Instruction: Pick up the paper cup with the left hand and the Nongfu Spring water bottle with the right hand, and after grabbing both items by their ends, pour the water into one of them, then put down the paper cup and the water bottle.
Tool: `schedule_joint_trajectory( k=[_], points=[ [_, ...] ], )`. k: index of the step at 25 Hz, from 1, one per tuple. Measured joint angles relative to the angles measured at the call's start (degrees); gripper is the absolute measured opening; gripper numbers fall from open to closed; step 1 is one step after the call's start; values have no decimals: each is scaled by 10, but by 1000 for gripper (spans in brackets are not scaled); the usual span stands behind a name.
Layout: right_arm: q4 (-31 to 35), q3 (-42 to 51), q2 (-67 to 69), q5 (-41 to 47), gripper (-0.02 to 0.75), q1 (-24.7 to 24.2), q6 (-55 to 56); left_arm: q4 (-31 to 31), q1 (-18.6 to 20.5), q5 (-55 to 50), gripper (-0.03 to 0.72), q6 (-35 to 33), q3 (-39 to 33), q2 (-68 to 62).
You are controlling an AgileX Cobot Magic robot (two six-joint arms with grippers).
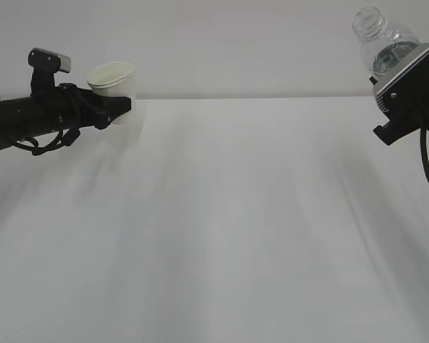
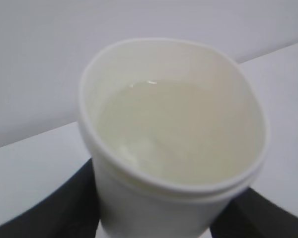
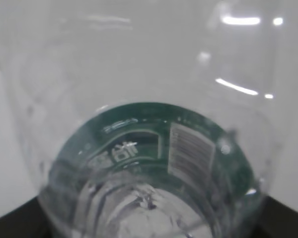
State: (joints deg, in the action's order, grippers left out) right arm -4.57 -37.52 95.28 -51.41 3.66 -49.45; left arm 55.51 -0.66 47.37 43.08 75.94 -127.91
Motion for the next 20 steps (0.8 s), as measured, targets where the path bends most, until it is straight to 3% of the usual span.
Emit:
schedule_joint_trajectory(
  k=[20],
  points=[
    [0, 1, 0, 3, 473, 0, 20, -126, 0, 45, 419, -121, -15, -39]
  ],
)
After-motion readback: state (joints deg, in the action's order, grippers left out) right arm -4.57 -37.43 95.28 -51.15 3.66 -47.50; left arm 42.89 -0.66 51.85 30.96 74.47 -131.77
